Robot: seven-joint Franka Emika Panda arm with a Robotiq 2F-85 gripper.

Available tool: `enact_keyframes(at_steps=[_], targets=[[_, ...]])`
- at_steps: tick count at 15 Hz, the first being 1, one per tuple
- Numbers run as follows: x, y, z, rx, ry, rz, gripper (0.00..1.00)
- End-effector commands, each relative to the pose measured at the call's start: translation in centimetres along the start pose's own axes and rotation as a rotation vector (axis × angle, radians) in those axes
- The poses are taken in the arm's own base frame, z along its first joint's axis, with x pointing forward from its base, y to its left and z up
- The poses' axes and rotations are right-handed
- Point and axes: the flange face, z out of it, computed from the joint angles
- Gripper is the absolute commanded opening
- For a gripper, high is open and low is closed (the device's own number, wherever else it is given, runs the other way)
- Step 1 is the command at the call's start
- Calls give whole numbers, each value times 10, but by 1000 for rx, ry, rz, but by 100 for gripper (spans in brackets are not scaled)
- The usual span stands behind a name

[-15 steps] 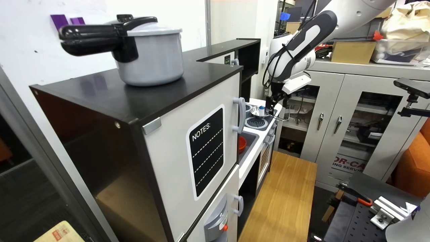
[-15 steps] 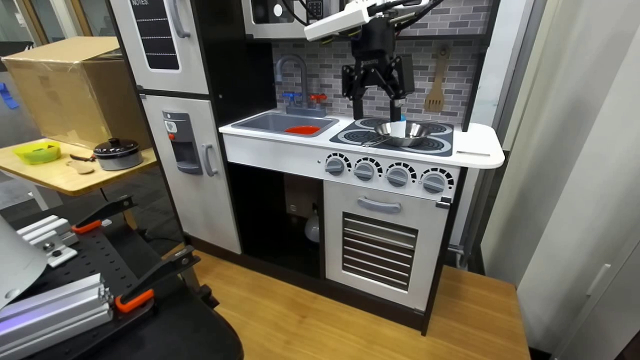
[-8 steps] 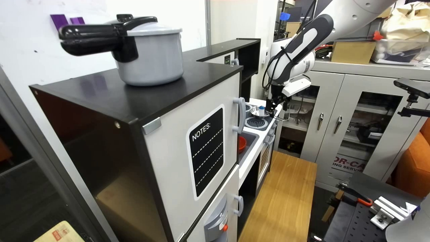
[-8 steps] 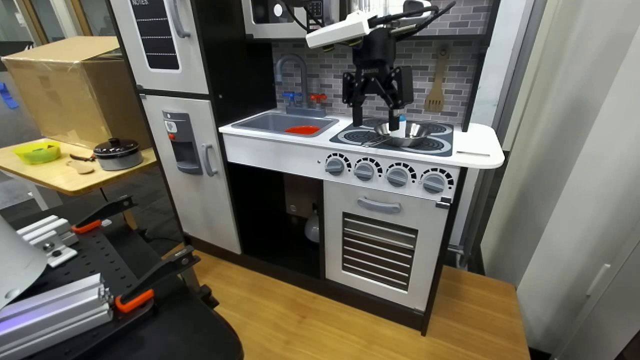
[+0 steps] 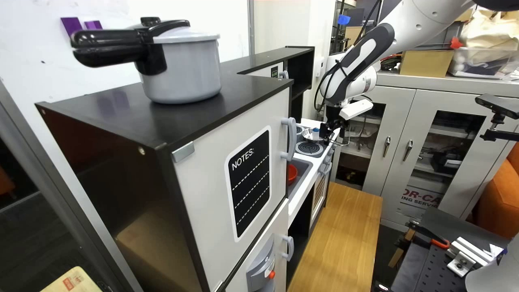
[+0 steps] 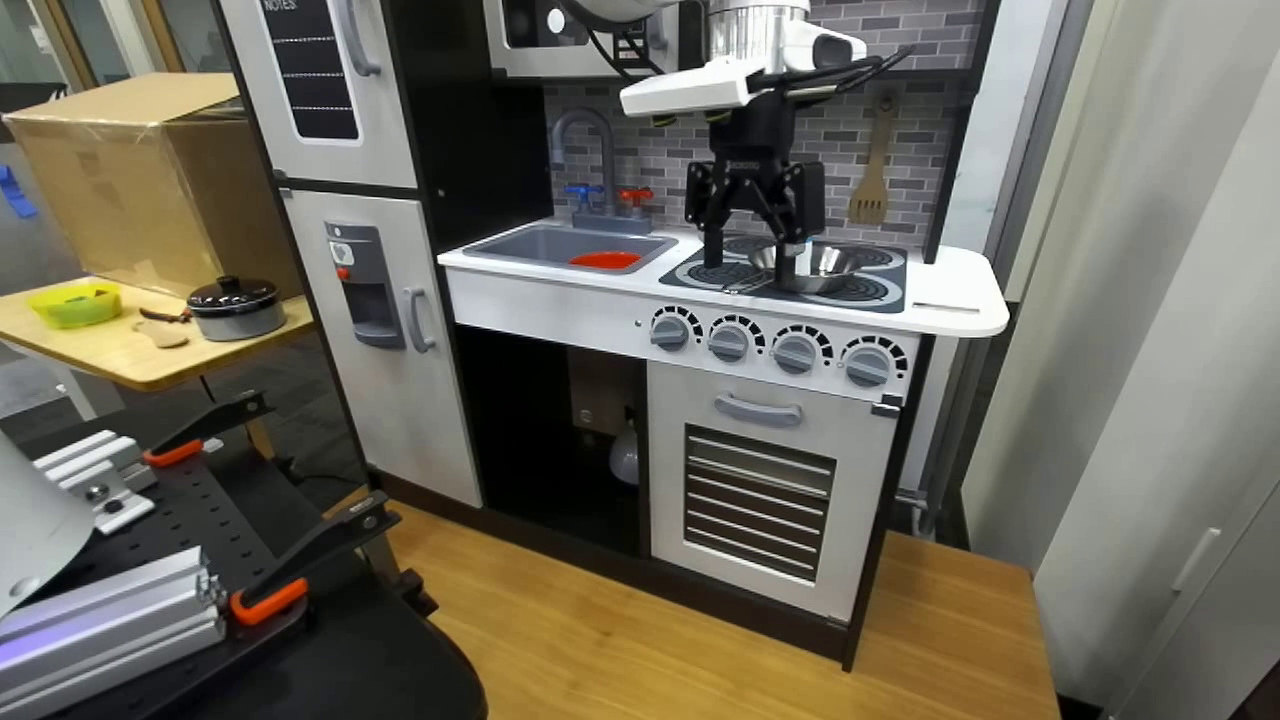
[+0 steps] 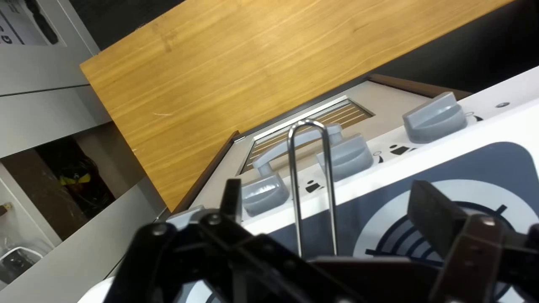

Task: Move the pan on the stove to the plate on the left

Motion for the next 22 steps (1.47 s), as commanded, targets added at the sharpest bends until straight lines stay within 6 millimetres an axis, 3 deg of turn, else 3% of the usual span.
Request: enact_keyframes(at_steps=[1,15,16,17,19,22], targets=[[3,8,1,21,-7,-6,100],[-1,7,2,1,-7,0,100],[-1,7,2,1,-7,0,97],[-1,6,1,4,-7,-1,76],[0,6,1,5,-5,-1,70],[0,5,1,6,-6,-3,49]])
